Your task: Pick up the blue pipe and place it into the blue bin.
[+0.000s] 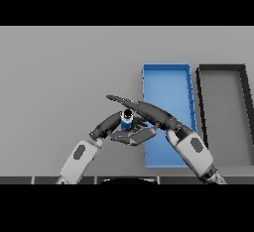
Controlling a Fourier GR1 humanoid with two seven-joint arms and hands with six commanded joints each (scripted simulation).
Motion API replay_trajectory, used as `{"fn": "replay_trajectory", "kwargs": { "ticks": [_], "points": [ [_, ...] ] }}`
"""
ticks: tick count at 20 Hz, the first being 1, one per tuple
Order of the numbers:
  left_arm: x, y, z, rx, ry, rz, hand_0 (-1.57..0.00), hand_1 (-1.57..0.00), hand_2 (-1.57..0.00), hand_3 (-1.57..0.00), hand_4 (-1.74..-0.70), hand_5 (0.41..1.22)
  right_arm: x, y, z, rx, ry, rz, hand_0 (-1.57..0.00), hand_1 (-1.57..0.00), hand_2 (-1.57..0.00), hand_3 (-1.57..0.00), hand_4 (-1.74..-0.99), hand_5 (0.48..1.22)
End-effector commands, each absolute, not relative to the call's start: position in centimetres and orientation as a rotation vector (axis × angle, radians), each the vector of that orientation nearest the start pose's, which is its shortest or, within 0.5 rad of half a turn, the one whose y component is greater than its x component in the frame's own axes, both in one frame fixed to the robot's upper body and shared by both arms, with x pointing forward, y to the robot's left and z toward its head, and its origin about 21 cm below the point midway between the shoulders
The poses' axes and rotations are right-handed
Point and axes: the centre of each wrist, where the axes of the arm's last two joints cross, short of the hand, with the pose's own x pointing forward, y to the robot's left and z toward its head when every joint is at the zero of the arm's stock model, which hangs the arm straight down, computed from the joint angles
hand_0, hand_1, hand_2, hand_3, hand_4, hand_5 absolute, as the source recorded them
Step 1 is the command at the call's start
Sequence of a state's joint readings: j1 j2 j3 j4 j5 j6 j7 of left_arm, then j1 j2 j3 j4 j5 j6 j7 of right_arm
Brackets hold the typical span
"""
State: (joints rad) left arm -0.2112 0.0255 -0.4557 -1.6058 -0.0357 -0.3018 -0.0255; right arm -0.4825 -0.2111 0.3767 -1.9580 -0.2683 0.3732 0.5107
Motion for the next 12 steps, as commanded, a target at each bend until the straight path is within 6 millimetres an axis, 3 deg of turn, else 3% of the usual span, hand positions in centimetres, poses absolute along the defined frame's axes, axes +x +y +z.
{"fn": "replay_trajectory", "kwargs": {
  "ticks": [1,3,4,6,8,11,12],
  "points": [
    [25.9,10.8,4.9,-0.573,-1.7,-0.773,-1.57,-1.57,-1.57,-1.57,-1.47,1.221,25.9,-12.2,19.4,0.518,-1.667,1.061,-0.03,-0.04,-0.09,0.0,-1.184,0.516],
    [25.9,10.1,4.8,-0.57,-1.686,-0.785,-1.57,-1.57,-1.57,-1.57,-1.47,1.221,26.8,-11.9,19.1,0.516,-1.64,1.091,-0.07,-0.11,-0.17,-0.04,-1.204,0.497],
    [26.2,10.4,4.8,-0.563,-1.682,-0.787,-1.57,-1.57,-1.57,-1.57,-1.46,1.221,27.0,-11.5,19.1,0.526,-1.638,1.106,-0.17,-0.22,-0.26,-0.13,-1.233,0.487],
    [25.8,10.5,4.7,-0.576,-1.664,-0.781,-1.57,-1.57,-1.57,-1.57,-1.56,1.221,27.0,-10.7,19.2,0.555,-1.646,1.13,-0.51,-0.53,-0.54,-0.4,-1.331,0.489],
    [25.6,10.5,4.8,-0.54,-1.657,-0.796,-1.57,-1.57,-1.57,-1.57,-1.62,1.221,27.1,-10.1,19.1,0.566,-1.655,1.124,-0.88,-0.88,-0.91,-0.76,-1.467,0.518],
    [25.7,10.6,4.6,-0.586,-1.68,-0.76,-1.57,-1.57,-1.57,-1.52,-1.68,1.221,26.9,-9.6,18.6,0.611,-1.629,1.093,-1.22,-1.22,-1.23,-1.02,-1.581,0.65],
    [25.6,10.5,4.8,-0.621,-1.685,-0.738,-1.57,-1.57,-1.57,-1.53,-1.69,1.221,26.8,-9.5,18.4,0.632,-1.625,1.084,-1.29,-1.29,-1.3,-1.1,-1.606,0.765]
  ]
}}
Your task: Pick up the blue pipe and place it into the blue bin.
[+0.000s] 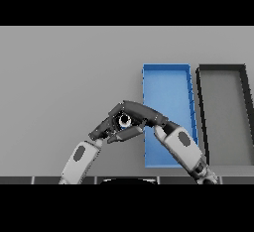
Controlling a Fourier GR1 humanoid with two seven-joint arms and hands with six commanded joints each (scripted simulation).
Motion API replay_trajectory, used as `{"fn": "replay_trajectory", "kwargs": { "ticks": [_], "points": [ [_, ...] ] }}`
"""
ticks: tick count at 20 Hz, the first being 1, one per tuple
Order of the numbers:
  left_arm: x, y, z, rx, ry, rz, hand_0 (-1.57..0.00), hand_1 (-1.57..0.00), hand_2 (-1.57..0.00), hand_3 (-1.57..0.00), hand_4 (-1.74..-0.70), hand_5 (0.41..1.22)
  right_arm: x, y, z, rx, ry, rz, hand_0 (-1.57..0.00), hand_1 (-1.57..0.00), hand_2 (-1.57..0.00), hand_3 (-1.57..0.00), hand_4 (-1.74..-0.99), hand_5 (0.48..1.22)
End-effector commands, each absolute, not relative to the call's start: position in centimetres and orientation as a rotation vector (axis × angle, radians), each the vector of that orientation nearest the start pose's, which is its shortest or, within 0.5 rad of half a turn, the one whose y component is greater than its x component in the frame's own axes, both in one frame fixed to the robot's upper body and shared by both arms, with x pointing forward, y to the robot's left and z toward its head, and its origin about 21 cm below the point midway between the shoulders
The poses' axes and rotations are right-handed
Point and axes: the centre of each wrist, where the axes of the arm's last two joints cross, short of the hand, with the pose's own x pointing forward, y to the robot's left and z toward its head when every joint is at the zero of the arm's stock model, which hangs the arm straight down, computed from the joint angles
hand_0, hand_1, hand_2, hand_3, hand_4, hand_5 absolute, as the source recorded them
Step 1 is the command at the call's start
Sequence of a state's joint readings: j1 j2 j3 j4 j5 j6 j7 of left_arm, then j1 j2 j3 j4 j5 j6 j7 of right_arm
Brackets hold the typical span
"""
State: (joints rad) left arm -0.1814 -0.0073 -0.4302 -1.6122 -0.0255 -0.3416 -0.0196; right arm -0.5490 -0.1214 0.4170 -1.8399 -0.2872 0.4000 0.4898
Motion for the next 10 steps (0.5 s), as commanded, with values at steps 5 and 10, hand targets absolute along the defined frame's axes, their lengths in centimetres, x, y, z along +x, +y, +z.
{"fn": "replay_trajectory", "kwargs": {
  "ticks": [5,10],
  "points": [
    [25.83,10.3,4.95,-0.63,-1.696,-0.728,-1.57,-1.57,-1.57,-1.44,-1.72,1.221,26.47,-9.44,18.35,0.633,-1.653,1.105,-1.48,-1.48,-1.48,-1.4,-1.692,1.071],
    [26.04,10.71,5.37,-0.602,-1.72,-0.741,-1.57,-1.57,-1.57,-1.42,-1.73,1.221,26.2,-9.14,18.25,0.654,-1.68,1.055,-1.54,-1.54,-1.54,-1.52,-1.725,1.172]
  ]
}}
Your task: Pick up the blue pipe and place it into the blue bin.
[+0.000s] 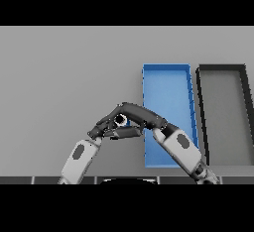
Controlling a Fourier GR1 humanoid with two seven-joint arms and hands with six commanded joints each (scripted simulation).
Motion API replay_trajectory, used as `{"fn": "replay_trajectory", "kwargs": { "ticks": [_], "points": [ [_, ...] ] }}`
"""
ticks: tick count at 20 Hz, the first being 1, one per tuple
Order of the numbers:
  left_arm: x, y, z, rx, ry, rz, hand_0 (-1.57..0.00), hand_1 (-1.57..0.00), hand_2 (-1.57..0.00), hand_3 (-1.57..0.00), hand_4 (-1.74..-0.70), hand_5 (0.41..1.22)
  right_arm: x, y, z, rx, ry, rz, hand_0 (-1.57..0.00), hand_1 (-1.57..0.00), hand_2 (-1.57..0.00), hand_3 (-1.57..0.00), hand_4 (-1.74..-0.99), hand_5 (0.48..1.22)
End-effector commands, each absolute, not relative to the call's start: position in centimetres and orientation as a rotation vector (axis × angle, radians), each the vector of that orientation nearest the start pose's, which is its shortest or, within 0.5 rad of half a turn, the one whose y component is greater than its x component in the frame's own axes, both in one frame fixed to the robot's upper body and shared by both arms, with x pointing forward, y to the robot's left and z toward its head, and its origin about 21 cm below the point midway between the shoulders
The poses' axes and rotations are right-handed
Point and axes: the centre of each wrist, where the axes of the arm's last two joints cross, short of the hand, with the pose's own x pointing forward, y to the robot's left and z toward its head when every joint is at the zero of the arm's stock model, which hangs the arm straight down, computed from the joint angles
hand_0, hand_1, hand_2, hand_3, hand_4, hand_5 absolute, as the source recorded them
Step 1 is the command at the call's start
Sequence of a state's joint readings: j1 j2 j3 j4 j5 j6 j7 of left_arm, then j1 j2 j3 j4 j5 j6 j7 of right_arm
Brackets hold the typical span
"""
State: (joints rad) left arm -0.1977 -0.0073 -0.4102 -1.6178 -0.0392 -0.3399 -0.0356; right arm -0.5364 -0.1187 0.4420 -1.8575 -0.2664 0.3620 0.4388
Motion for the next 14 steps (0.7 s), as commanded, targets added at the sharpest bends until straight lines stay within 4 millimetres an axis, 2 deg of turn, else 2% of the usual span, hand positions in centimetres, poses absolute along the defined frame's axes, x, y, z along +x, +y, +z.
{"fn": "replay_trajectory", "kwargs": {
  "ticks": [1,2,3,5,7,10,12,14],
  "points": [
    [25.9,10.7,5.3,-0.593,-1.734,-0.739,-1.57,-1.57,-1.57,-1.42,-1.73,1.221,26.2,-9.0,18.3,0.643,-1.685,1.047,-1.55,-1.55,-1.55,-1.53,-1.728,1.182],
    [25.8,11.0,5.4,-0.562,-1.76,-0.756,-1.57,-1.57,-1.57,-1.45,-1.72,1.221,25.7,-9.0,18.0,0.649,-1.706,1.04,-1.55,-1.55,-1.55,-1.54,-1.731,1.19],
    [25.8,11.0,5.3,-0.531,-1.771,-0.762,-1.46,-1.34,-1.29,-1.17,-1.6,1.221,26.0,-8.9,18.0,0.637,-1.722,1.032,-1.56,-1.56,-1.56,-1.54,-1.733,1.196],
    [26.1,11.4,5.3,-0.554,-1.741,-0.821,-0.94,-0.86,-0.83,-0.75,-1.37,1.221,26.0,-8.9,18.1,0.614,-1.717,1.038,-1.56,-1.56,-1.56,-1.55,-1.736,1.205],
    [26.2,11.7,5.3,-0.551,-1.706,-0.88,-0.6,-0.55,-0.53,-0.48,-1.21,1.221,25.7,-8.7,18.1,0.607,-1.696,1.038,-1.56,-1.56,-1.56,-1.56,-1.738,1.211],
    [26.2,11.8,5.3,-0.511,-1.674,-0.885,-0.31,-0.28,-0.27,-0.24,-1.05,0.938,25.5,-9.3,18.0,0.586,-1.702,1.029,-1.57,-1.57,-1.57,-1.56,-1.739,1.216],
    [26.2,11.9,5.4,-0.496,-1.653,-0.869,-0.2,-0.18,-0.17,-0.16,-1.0,0.77,25.7,-8.7,18.2,0.563,-1.691,1.04,-1.57,-1.57,-1.57,-1.57,-1.74,1.218],
    [26.0,11.8,5.2,-0.502,-1.616,-0.851,-0.12,-0.11,-0.11,-0.1,-0.97,0.647,25.8,-8.6,18.0,0.564,-1.683,1.041,-1.57,-1.57,-1.57,-1.57,-1.74,1.219]
  ]
}}
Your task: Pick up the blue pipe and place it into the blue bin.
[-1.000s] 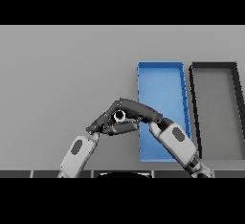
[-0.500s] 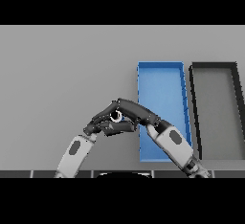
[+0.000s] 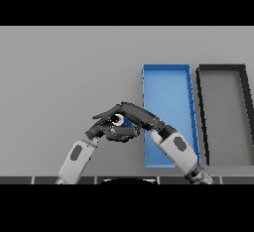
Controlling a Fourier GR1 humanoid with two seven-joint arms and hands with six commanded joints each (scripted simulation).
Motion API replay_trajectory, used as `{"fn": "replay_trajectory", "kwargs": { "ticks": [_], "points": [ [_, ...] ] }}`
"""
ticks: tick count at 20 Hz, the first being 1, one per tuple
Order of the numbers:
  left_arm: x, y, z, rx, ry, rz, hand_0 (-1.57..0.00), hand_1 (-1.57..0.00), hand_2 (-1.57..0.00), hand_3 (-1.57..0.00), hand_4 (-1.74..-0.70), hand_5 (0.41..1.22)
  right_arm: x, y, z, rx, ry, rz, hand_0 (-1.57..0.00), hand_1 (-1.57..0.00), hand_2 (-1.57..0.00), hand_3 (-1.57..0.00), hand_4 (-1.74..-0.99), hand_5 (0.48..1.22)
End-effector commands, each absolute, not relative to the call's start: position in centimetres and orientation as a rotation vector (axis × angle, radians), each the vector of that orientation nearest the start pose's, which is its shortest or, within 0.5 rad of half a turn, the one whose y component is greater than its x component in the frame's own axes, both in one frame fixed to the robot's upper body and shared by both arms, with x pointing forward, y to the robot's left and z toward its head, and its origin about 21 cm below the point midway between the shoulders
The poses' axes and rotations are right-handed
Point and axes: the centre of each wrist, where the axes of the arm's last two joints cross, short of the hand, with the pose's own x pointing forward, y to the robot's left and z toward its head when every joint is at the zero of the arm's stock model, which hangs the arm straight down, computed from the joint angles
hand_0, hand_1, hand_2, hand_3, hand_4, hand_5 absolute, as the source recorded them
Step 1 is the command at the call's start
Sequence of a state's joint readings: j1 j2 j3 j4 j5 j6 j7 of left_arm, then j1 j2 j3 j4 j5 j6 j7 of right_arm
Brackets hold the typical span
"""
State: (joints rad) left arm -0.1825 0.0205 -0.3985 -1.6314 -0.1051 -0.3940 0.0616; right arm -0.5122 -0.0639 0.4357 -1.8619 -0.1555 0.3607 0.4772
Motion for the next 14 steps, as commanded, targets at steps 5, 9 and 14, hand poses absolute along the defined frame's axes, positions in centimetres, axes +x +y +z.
{"fn": "replay_trajectory", "kwargs": {
  "ticks": [5,9,14],
  "points": [
    [25.8,11.6,4.8,-0.483,-1.621,-0.85,-0.04,-0.04,-0.04,-0.03,-0.94,0.495,25.8,-9.0,18.0,0.654,-1.675,0.968,-1.57,-1.57,-1.57,-1.57,-1.741,1.22],
    [26.0,11.9,4.4,-0.452,-1.587,-0.862,-0.02,-0.01,-0.01,-0.01,-0.91,0.47,26.0,-9.0,21.2,0.765,-1.682,0.864,-1.57,-1.57,-1.57,-1.57,-1.741,1.221],
    [26.2,11.6,4.5,-0.457,-1.56,-0.874,0.0,0.0,0.0,0.0,-0.91,0.441,28.1,-10.5,27.4,0.862,-1.764,0.831,-1.57,-1.57,-1.57,-1.57,-1.741,1.221]
  ]
}}
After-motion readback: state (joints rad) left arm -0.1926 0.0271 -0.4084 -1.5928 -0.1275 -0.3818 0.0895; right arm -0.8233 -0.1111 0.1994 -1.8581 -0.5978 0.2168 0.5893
